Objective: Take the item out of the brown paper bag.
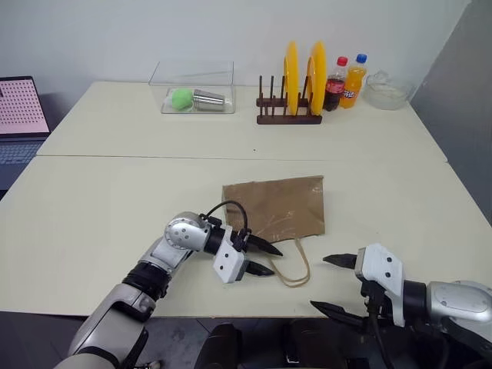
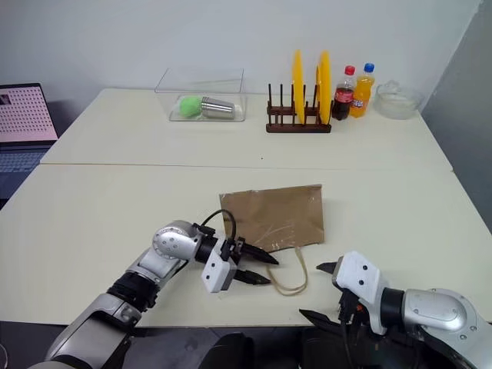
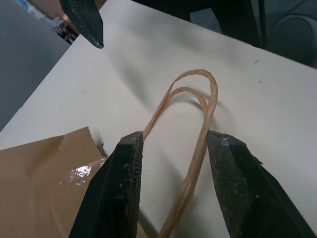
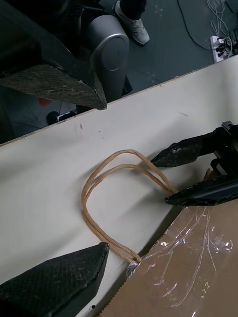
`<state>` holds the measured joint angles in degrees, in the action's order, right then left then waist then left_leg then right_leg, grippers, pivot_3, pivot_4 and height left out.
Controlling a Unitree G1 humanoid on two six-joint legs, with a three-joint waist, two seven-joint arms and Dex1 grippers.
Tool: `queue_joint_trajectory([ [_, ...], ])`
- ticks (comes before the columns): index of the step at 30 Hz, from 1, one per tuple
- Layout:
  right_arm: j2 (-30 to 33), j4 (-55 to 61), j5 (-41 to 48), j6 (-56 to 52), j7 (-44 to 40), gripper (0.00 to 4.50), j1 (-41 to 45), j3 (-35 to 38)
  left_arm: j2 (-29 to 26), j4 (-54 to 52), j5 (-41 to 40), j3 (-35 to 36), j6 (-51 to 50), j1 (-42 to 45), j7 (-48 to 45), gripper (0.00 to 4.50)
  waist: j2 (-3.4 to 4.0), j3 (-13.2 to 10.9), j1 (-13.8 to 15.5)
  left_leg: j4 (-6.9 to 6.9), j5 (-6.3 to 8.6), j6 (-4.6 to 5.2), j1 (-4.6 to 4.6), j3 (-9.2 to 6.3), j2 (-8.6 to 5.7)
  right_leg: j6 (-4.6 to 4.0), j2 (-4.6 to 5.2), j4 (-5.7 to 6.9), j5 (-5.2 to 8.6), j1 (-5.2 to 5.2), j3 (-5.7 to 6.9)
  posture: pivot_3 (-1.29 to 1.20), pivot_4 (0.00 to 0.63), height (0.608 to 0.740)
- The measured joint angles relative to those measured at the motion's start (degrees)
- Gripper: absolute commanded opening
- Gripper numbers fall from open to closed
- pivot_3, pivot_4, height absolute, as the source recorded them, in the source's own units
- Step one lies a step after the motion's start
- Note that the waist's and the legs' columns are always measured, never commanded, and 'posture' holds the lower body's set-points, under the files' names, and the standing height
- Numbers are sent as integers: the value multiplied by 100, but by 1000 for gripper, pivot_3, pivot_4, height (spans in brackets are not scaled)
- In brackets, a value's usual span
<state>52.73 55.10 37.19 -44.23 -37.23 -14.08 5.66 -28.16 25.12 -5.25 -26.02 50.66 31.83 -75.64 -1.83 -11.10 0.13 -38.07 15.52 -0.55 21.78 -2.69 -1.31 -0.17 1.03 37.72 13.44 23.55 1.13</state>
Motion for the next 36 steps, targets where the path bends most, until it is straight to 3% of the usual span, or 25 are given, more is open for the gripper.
queue_joint_trajectory([
  [8,26,0,0,0,-1,4500,-9,1,138,18,-2,-1,-118,62,113,2107,0,0,1,0,0,0,0,0,0,0,0,0,0,0,0,0,150,740],
  [11,29,0,-2,0,-1,4500,-9,0,188,17,-13,-1,-186,112,129,1498,0,0,0,0,0,0,0,0,0,0,0,0,0,0,0,0,150,740],
  [16,54,0,-8,2,-3,4500,-2,0,190,13,-39,-1,-320,132,83,22,0,0,-1,0,0,0,0,0,0,0,0,0,0,0,1,0,150,740],
  [36,-45,0,-199,219,21,4500,121,-32,190,-414,-384,130,-1322,110,32,22,0,0,-2,0,0,0,0,-1,0,0,0,0,0,0,1,0,150,740],
])
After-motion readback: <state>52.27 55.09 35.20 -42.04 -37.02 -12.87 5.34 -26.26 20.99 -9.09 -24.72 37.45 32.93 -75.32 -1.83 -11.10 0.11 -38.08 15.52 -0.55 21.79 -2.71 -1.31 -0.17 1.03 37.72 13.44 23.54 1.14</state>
